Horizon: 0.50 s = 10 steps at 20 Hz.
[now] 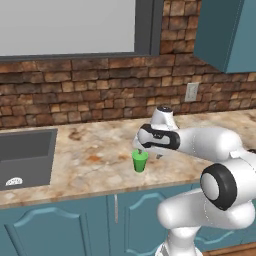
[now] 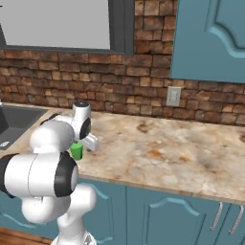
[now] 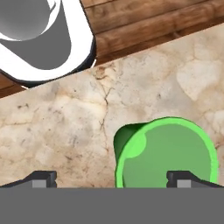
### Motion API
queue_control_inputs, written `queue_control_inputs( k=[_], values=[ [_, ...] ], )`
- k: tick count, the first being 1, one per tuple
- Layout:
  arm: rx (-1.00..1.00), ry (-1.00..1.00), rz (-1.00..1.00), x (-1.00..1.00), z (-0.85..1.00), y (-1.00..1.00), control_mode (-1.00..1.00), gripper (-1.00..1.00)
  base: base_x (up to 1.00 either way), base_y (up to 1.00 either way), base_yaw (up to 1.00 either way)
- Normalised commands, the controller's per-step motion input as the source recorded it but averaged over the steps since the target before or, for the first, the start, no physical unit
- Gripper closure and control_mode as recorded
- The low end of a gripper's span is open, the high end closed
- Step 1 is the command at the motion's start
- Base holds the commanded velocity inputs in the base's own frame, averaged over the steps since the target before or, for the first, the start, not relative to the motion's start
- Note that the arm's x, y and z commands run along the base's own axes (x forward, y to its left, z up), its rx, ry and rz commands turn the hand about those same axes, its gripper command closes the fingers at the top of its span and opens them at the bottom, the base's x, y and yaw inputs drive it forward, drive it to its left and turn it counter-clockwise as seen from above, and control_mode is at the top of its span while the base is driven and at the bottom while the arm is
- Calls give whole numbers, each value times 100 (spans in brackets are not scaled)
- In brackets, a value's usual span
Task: Move the cup from next to the sink to the open cabinet. Then, move the bowl with the bell pepper to the fridge to clear the area for faucet cleaning.
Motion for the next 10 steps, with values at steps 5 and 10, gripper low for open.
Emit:
queue_control_inputs(
  k=[5, 10],
  values=[
    [-3, 0, 0, 19, -26, 0, -100, -100, 0, 0, 0],
    [-2, 0, 0, 19, -31, 0, -100, -100, 0, 0, 0]
  ],
)
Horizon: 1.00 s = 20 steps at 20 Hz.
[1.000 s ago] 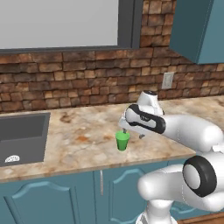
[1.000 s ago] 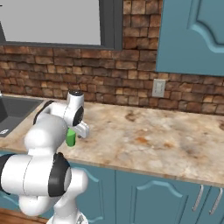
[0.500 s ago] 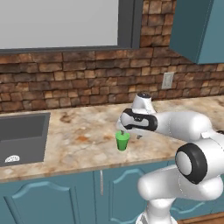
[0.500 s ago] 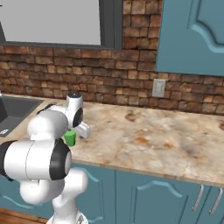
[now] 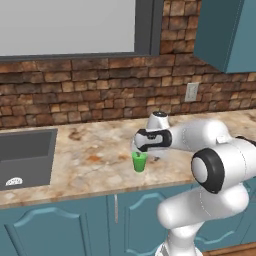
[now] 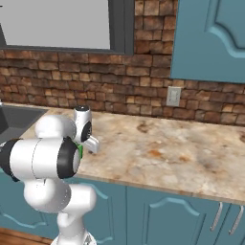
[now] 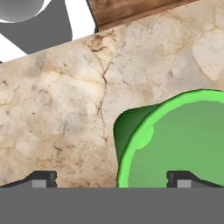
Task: Move the cup from next to the sink to the open cabinet. Then, move the bowl with the bell pepper to the fridge to clear the area for faucet cleaning.
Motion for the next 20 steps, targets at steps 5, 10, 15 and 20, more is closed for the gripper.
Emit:
queue_control_inputs(
  k=[5, 10, 15, 20],
  values=[
    [0, 0, 0, 8, -14, 1, -100, -100, 0, 0, 0],
    [0, 0, 0, 0, -3, 1, -100, 100, 0, 0, 0],
    [0, 0, 0, 0, 0, 0, -100, 100, 0, 0, 0],
    [0, -3, 0, -10, 6, 0, -100, 100, 0, 0, 0]
  ],
)
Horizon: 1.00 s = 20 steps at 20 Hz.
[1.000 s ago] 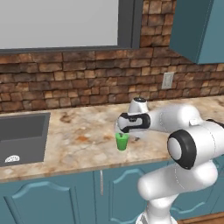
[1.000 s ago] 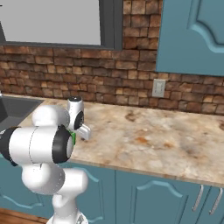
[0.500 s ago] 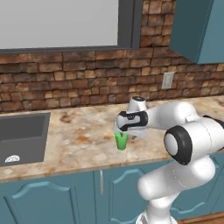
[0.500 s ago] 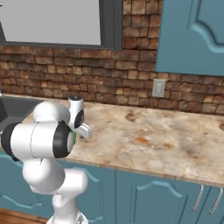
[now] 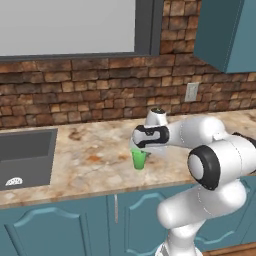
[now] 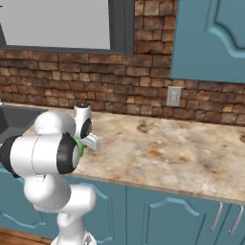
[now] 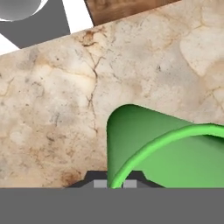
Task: Move the cup from next to the sink to the open cabinet. Then, move the bowl with the bell pepper to the fridge to clear the area for faucet cleaning.
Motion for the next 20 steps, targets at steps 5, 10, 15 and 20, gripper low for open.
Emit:
queue_control_inputs(
  k=[5, 10, 15, 20],
  values=[
    [0, -21, 0, -53, 52, 0, -100, 100, 0, 0, 0],
    [0, -35, 0, -70, 73, 0, -100, 100, 0, 0, 0],
    [-1, -45, -2, -95, 85, -7, -100, 100, 0, 0, 0],
    [-5, -50, -18, -100, 85, -1, -100, 100, 0, 0, 0]
  ],
)
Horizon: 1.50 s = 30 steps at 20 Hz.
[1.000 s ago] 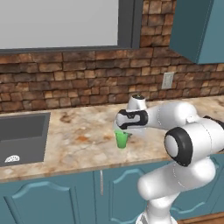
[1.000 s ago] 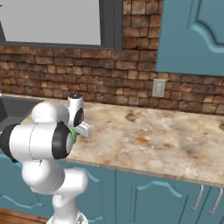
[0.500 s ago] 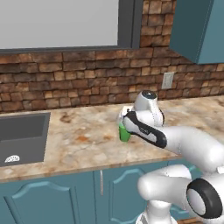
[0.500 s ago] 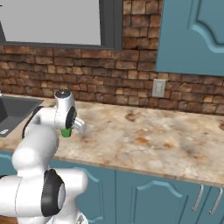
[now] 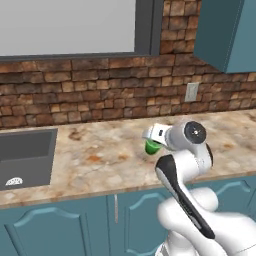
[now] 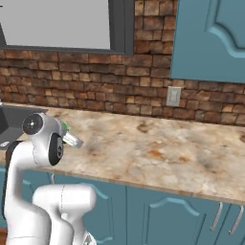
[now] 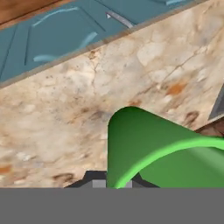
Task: Move the cup from next to the sink to the open cabinet. Then, move the bowl with the bell pepper to the fridge to clear the area for faucet cleaning.
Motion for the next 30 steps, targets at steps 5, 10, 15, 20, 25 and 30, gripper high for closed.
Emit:
queue_control_inputs(
  k=[5, 10, 15, 20, 25, 30],
  values=[
    [0, -25, -17, -60, 60, -1, 100, 100, -39, -6, -19],
    [0, 0, 0, 0, 0, 0, 100, 100, -79, -12, -70],
    [0, 0, 0, 0, 0, 0, 100, 100, -27, -41, -84],
    [0, 0, 0, 0, 0, 0, 100, 100, -1, -49, -86],
    [0, 0, 0, 0, 0, 0, 100, 100, 17, -49, -77],
    [0, 0, 0, 0, 0, 0, 100, 100, 53, -49, -68]
  ],
)
